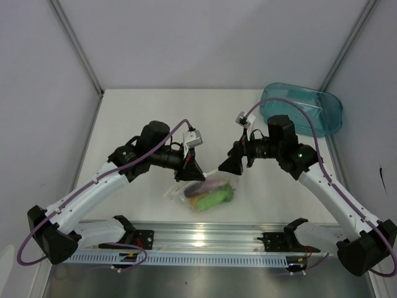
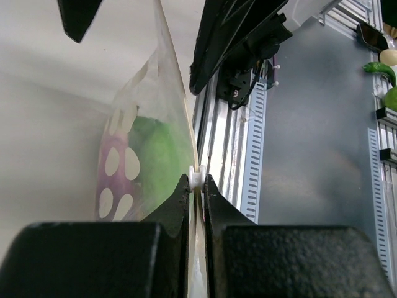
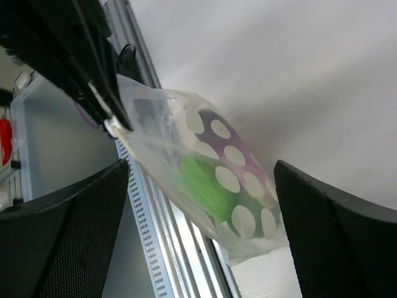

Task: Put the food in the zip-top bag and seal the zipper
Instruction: Zip the zipper food storage bag at the center of the board.

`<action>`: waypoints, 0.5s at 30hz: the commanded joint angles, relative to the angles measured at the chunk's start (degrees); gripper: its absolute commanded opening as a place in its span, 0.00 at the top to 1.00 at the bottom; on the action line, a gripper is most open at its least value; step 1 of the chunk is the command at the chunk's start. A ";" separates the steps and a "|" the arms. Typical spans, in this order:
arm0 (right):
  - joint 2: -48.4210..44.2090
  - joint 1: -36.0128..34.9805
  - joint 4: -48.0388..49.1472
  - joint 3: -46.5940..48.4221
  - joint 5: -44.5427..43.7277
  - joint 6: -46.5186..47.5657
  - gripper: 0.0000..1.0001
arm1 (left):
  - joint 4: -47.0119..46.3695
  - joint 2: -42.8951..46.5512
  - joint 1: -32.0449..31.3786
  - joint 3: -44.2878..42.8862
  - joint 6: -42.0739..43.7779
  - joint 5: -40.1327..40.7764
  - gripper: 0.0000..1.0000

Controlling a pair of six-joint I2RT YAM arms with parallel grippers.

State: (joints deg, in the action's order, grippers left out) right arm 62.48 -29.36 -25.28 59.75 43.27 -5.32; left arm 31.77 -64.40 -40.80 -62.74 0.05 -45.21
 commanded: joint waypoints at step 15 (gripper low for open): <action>8.63 -9.13 -14.62 8.02 9.47 11.48 0.32 | 2.77 -0.73 0.37 -3.62 1.00 -0.14 0.99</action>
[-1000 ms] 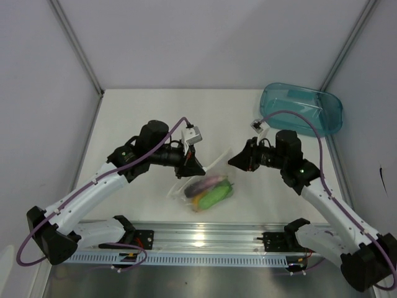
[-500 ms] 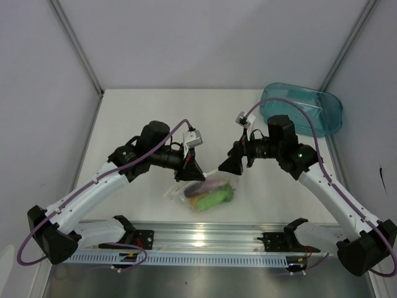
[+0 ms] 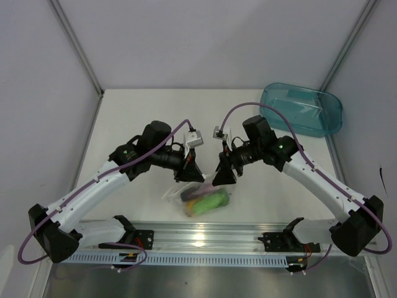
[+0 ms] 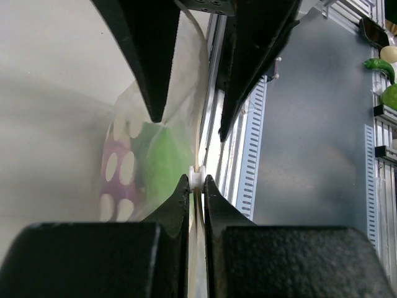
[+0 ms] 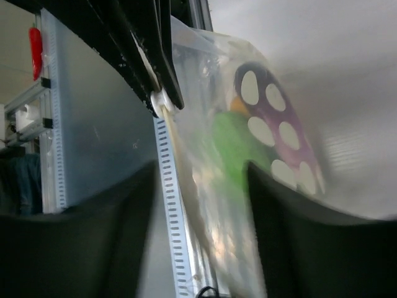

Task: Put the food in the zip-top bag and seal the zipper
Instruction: Zip the zipper food storage bag at the center of the board.

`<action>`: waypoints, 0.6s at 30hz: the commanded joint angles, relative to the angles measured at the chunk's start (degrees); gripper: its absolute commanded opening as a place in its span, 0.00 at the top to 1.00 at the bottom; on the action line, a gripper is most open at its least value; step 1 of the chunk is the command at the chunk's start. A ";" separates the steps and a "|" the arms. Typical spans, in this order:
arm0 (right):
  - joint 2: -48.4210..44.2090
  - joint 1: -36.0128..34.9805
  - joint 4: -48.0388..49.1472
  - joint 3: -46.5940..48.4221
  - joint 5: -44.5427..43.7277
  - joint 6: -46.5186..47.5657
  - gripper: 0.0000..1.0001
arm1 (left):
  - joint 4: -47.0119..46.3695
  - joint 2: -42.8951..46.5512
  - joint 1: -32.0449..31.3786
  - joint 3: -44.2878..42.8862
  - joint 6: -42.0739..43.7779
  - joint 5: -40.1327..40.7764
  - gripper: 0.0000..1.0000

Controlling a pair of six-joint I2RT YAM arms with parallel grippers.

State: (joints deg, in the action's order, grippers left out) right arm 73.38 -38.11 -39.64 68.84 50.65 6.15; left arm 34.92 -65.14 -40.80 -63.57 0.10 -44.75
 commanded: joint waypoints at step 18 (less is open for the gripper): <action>-5.53 2.41 8.61 -3.80 -22.35 -10.54 1.00 | -0.82 4.67 0.45 0.72 -4.31 14.93 0.99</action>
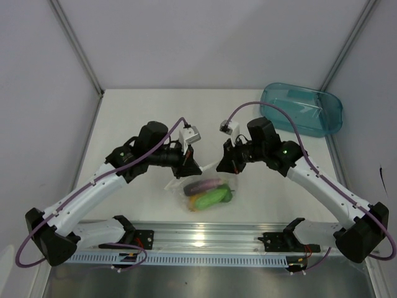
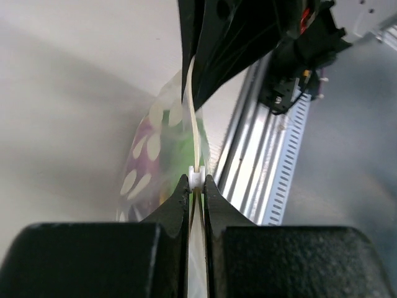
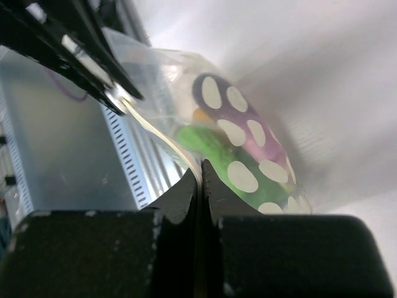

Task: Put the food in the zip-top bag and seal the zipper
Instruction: Zip the zipper food storage bag at the center of the board, then place the zipper food storage bag at the center of the board.

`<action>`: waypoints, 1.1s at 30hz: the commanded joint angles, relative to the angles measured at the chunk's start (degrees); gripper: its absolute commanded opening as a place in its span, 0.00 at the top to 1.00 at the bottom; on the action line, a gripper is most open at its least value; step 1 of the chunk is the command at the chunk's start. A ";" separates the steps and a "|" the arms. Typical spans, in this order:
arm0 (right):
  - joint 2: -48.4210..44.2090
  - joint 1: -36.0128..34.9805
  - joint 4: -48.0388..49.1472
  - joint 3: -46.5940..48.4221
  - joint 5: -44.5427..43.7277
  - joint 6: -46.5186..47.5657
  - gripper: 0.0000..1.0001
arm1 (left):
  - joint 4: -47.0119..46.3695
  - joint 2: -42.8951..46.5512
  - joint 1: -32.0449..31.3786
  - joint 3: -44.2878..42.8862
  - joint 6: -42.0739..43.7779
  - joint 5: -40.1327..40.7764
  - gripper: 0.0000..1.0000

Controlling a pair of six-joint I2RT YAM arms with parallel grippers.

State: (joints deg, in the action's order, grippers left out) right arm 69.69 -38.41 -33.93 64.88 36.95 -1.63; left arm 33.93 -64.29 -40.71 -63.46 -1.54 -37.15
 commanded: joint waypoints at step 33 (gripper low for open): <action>-1.68 6.95 0.09 1.03 -17.44 -10.23 1.00 | -2.11 20.71 1.07 9.41 -13.22 32.58 0.84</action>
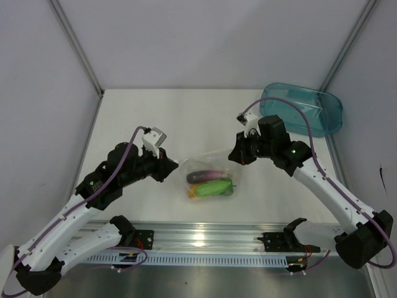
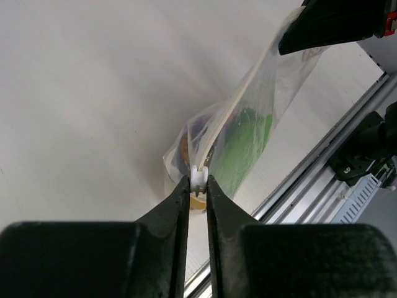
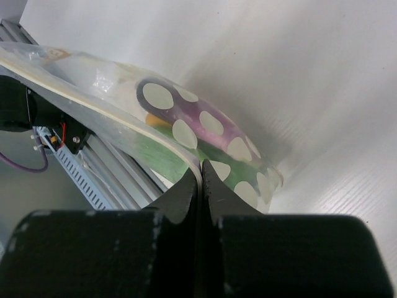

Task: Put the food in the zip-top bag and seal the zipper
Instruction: Place the zipper food storage bag at the center of the board.

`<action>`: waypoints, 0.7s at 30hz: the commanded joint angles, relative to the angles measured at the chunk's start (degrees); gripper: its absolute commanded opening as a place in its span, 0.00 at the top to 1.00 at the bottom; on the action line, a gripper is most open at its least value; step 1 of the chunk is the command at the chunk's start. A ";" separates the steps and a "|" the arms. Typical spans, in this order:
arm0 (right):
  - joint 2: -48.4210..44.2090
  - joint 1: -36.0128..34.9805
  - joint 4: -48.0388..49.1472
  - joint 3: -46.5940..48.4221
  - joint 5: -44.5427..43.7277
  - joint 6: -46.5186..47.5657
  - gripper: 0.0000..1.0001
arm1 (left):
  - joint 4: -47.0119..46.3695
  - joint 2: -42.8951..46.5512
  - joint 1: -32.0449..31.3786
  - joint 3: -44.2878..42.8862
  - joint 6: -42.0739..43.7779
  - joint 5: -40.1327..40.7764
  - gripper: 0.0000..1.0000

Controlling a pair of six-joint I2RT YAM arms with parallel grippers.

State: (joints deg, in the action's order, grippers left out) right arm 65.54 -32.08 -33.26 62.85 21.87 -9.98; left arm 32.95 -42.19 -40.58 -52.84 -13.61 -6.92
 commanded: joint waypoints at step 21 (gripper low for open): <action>45.62 9.04 -1.28 36.07 -3.14 -3.13 1.00 | -6.05 6.51 1.55 0.89 -6.43 8.43 0.00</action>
State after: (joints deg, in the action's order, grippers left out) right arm 106.13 -24.10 -32.82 91.09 20.58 -14.83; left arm 27.86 -35.48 -39.38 -52.25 -19.07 5.89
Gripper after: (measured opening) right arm 0.020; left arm 0.994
